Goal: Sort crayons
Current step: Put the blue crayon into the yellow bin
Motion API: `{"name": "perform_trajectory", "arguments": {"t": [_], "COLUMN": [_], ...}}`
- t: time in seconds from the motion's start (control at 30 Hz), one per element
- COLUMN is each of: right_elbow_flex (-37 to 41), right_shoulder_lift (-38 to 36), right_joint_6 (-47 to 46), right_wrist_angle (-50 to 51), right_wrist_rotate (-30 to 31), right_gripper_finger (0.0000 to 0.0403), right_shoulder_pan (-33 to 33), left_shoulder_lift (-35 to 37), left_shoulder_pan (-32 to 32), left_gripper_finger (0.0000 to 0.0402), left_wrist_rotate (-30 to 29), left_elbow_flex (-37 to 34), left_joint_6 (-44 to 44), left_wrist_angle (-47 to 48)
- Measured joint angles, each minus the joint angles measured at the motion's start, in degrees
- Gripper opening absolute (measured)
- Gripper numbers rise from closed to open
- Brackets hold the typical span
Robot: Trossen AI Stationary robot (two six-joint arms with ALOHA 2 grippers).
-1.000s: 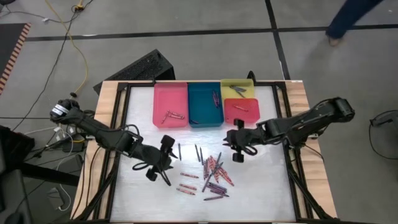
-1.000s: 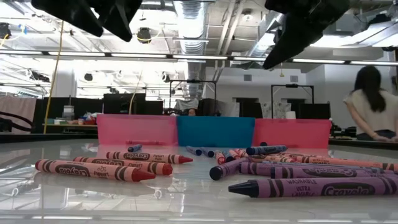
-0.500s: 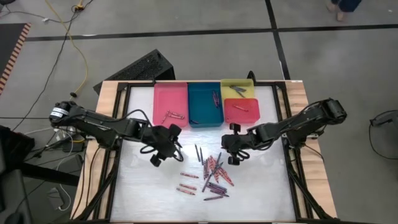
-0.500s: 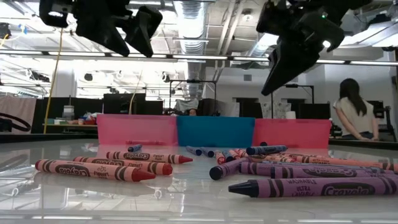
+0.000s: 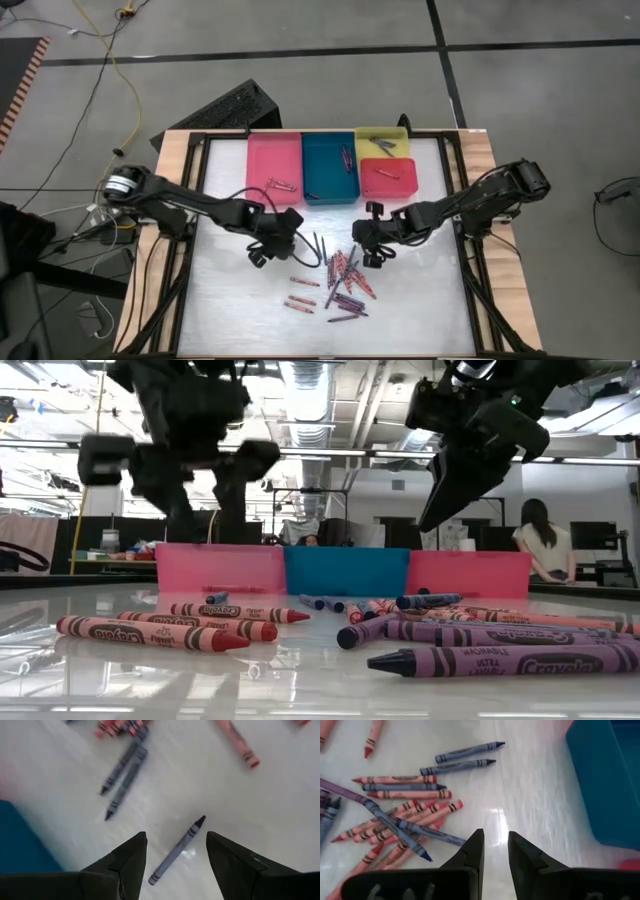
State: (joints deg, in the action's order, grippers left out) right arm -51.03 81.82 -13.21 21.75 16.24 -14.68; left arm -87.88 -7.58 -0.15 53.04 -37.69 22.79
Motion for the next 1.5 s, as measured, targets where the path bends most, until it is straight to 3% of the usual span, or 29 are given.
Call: {"name": "perform_trajectory", "arguments": {"t": [0.47, 0.6, 0.83, 1.2, 1.5], "right_elbow_flex": [0.0, 0.0, 0.0, 0.0, 0.0], "right_shoulder_lift": [0.0, 0.0, 0.0, 0.0, -0.1], "right_joint_6": [-1.8, -2.0, -3.1, -4.5, -4.5], "right_wrist_angle": [0.0, 0.0, 0.0, -5.9, -8.6], "right_wrist_rotate": [-0.3, -0.9, -0.9, -0.5, 9.8], "right_gripper_finger": [0.0082, 0.0082, 0.0082, 0.0082, 0.0082], "right_shoulder_pan": [0.0, 0.0, 0.0, -1.3, -6.1], "left_shoulder_lift": [-11.1, -11.3, -11.4, -10.8, -2.9], "left_shoulder_pan": [3.1, 3.1, 3.1, 3.1, 3.2], "left_gripper_finger": [0.0183, 0.0136, 0.0018, 0.0007, 0.0002], "left_wrist_rotate": [1.0, 1.1, 2.1, 1.6, -1.2], "left_elbow_flex": [0.4, 0.3, 0.2, 0.4, 0.5], "left_joint_6": [-7.6, -9.0, -7.9, 8.0, 17.9], "left_wrist_angle": [0.9, 0.9, 1.1, -2.2, -8.2]}}
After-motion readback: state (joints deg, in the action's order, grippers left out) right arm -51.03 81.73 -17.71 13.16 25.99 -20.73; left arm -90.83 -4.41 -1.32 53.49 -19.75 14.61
